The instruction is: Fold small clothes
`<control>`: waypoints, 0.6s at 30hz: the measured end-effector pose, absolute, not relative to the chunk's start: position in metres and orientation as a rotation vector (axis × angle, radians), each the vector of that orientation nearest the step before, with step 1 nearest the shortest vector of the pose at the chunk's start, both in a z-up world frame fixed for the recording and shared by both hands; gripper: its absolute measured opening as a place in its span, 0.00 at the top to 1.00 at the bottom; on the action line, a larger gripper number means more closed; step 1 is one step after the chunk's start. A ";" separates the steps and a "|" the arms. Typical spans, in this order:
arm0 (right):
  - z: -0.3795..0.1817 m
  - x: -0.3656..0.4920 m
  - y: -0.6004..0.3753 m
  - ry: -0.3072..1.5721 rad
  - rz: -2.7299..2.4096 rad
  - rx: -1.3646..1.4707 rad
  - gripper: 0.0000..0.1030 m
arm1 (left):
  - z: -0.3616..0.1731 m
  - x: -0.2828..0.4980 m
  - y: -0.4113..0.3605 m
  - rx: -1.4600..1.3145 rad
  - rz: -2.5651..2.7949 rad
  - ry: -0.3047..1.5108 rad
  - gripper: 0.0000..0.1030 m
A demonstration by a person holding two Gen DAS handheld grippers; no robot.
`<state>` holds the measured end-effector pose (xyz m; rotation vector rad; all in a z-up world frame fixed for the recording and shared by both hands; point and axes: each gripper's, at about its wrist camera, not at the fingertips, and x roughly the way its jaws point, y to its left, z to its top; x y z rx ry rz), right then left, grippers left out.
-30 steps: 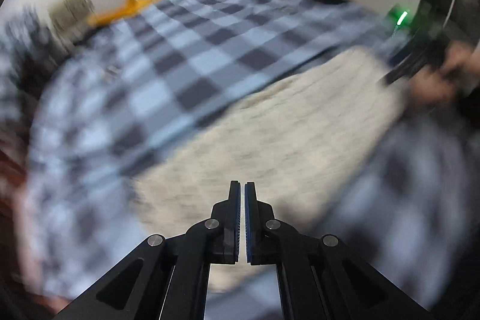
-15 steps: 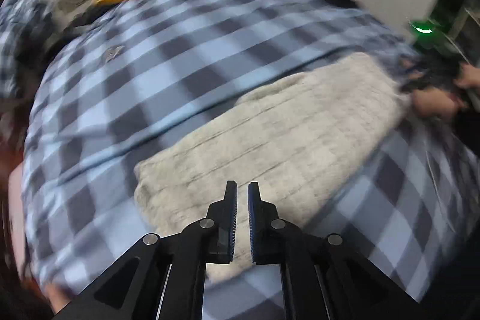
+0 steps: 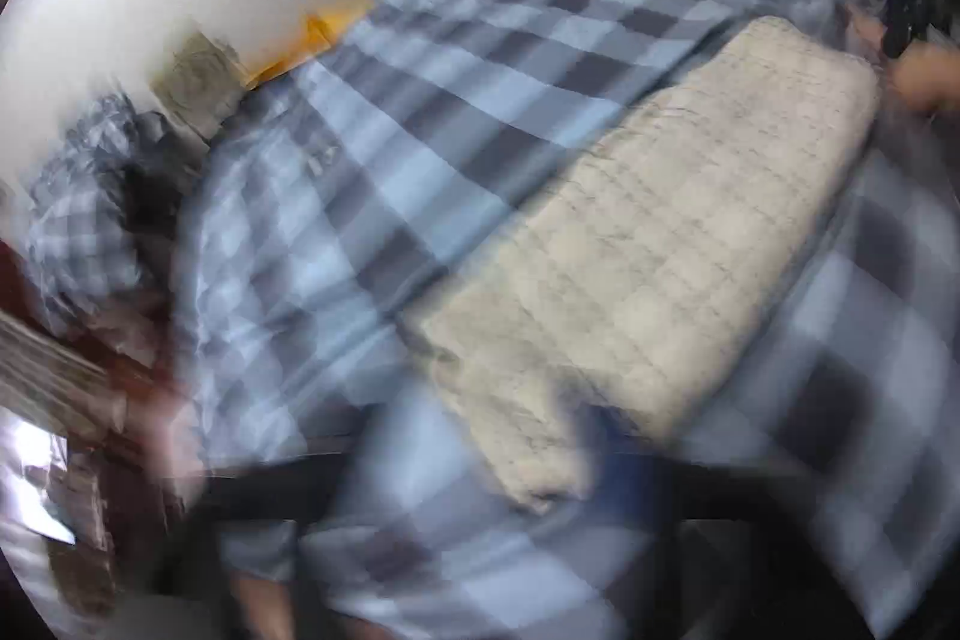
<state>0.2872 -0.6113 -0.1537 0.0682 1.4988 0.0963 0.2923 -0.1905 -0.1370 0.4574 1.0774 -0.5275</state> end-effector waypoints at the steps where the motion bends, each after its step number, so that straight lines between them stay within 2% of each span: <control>1: -0.154 0.285 -0.610 1.503 0.104 0.084 0.06 | -0.141 0.301 -0.180 0.251 -0.594 1.171 0.00; 2: -0.154 0.282 -0.608 1.506 0.110 0.096 0.06 | -0.146 0.305 -0.176 0.218 -0.563 1.211 0.00; 4: -0.155 0.280 -0.608 1.513 0.108 0.112 0.06 | -0.154 0.292 -0.190 0.526 -0.477 1.082 0.00; 5: -0.156 0.279 -0.610 1.512 0.101 0.125 0.06 | -0.158 0.290 -0.192 0.560 -0.474 1.079 0.00; 8: -0.157 0.279 -0.616 1.491 0.050 0.139 0.06 | -0.176 0.303 -0.186 0.385 -0.504 1.219 0.00; 12: -0.155 0.279 -0.636 1.435 -0.106 0.231 0.06 | -0.201 0.308 -0.186 0.423 -0.487 1.296 0.00; 18: -0.166 0.242 -0.689 1.212 -0.370 0.670 0.06 | -0.215 0.298 -0.188 0.561 -0.388 1.296 0.00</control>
